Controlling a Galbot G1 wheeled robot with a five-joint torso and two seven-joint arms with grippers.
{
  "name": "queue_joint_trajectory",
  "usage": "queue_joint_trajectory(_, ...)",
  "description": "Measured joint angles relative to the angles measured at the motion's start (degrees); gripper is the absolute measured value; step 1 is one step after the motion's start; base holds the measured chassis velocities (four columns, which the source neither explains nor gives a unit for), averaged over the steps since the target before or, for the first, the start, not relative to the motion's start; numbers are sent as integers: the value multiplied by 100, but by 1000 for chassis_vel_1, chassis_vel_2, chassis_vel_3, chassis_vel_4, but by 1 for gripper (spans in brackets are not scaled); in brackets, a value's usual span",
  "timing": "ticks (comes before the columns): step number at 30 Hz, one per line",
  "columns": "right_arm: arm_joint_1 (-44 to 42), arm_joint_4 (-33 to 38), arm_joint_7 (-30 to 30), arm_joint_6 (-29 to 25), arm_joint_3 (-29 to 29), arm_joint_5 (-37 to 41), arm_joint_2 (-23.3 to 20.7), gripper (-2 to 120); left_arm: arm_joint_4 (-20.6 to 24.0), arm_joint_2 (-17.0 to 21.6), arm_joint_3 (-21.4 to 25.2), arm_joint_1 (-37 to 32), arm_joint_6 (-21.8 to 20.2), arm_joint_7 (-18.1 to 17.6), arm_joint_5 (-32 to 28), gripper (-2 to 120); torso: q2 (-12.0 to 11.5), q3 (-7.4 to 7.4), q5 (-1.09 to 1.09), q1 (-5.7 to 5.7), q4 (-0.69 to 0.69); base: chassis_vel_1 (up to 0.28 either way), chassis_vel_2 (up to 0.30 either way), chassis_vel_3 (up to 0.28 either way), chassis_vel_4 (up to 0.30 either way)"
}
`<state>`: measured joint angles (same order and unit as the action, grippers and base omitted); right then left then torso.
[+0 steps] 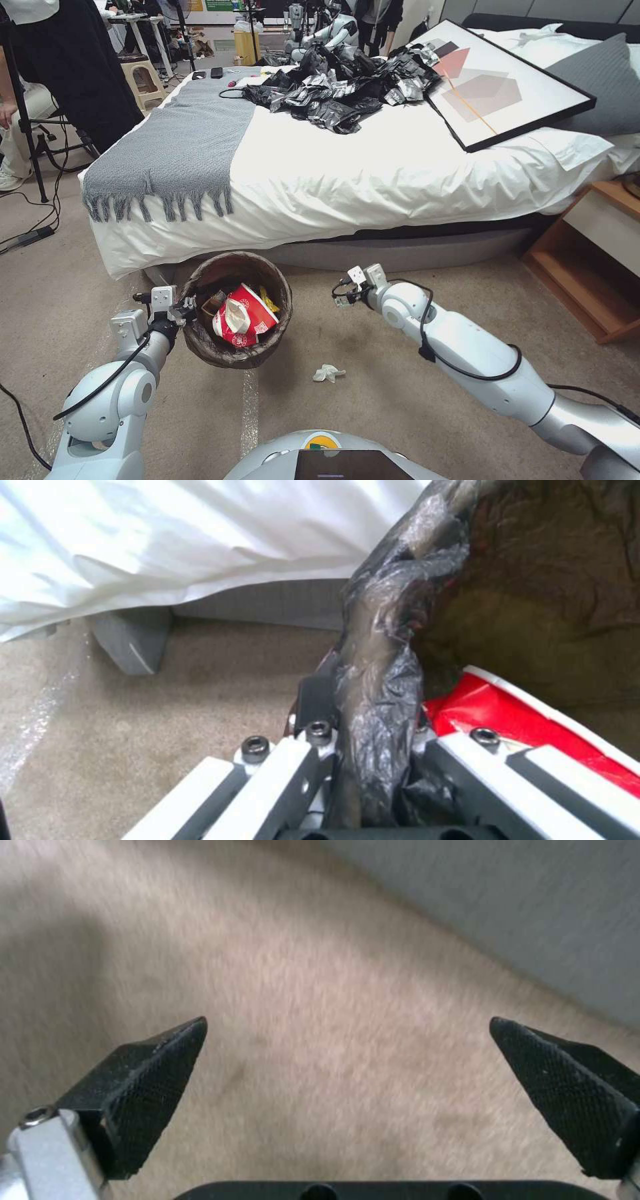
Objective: Pick up the trash bin, then pick up the garbage from the floor and place it into the trash bin.
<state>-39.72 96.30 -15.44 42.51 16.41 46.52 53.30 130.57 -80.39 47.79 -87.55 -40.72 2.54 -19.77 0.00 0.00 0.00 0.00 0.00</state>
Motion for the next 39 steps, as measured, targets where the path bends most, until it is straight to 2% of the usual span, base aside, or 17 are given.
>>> queue_joint_trajectory(12, -407, -88, -3, -24, 408, -477, 90, 100, -128, -18, -19, 60, 6, 24, 43, 0, 0, 0, -1, 0, 0, 0, 0, 0, 0)
queue_joint_trajectory(24, -248, -79, 9, -33, 1348, -789, 342, 100, -201, -30, -27, 82, 26, 56, 78, 0, 0, 0, -1, 0, 1, 0, 0, 0, 0)
queue_joint_trajectory(39, -490, -300, 75, -36, 1672, -1123, 486, 100, -238, -47, -33, 108, 44, 78, 93, 0, 0, -1, -1, 0, 0, 0, 0, 0, 0)
